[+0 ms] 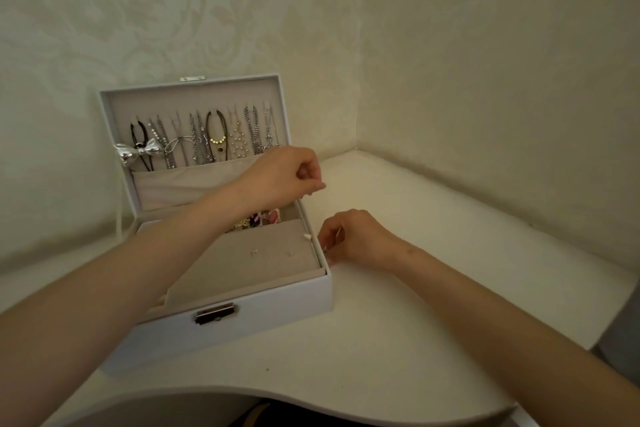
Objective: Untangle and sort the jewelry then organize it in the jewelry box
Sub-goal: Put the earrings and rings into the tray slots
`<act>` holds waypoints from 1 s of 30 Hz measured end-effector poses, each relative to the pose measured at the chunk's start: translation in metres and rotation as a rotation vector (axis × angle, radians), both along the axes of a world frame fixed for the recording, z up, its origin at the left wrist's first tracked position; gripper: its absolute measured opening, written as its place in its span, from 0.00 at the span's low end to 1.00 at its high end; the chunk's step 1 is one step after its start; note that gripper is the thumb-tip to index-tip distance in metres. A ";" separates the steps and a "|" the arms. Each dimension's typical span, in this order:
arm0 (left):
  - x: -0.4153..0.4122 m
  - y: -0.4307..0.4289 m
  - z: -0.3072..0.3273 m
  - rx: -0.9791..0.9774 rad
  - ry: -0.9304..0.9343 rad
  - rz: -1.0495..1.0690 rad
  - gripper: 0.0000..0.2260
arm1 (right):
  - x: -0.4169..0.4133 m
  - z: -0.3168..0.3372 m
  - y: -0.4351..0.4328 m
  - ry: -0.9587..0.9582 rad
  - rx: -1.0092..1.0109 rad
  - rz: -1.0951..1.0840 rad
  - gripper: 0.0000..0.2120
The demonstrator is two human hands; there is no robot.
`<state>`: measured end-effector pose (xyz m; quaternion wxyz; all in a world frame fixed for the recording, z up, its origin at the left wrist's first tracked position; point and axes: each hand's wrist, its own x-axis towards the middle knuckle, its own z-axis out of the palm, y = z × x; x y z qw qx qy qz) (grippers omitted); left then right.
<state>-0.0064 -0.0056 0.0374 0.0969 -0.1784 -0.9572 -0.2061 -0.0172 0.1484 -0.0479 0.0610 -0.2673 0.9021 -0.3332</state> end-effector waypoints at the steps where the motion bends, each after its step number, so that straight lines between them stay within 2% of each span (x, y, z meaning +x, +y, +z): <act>1: -0.002 0.003 -0.002 0.029 0.011 -0.001 0.03 | -0.001 -0.001 0.000 -0.010 -0.020 0.003 0.09; 7: -0.003 0.015 -0.006 0.145 0.017 -0.057 0.01 | -0.002 -0.005 0.006 -0.002 -0.103 0.006 0.04; 11: -0.004 0.016 -0.009 0.098 0.026 -0.084 0.01 | -0.002 -0.006 0.009 0.045 -0.059 0.021 0.03; 14: -0.005 0.016 -0.011 -0.018 -0.002 -0.100 0.01 | -0.005 -0.008 0.014 0.089 -0.007 0.015 0.02; 17: -0.007 0.018 -0.016 -0.312 -0.140 -0.157 0.02 | -0.007 -0.010 0.020 0.083 -0.024 -0.010 0.02; 19: -0.010 0.018 -0.019 -0.437 -0.243 -0.174 0.04 | -0.007 -0.010 0.022 0.062 -0.046 -0.024 0.03; 24: -0.015 0.013 -0.021 -0.413 -0.308 -0.204 0.09 | -0.007 -0.005 0.028 0.020 -0.154 -0.071 0.09; 30: -0.021 0.019 -0.020 -0.456 -0.349 -0.208 0.10 | 0.004 0.012 0.035 -0.020 -0.312 -0.109 0.10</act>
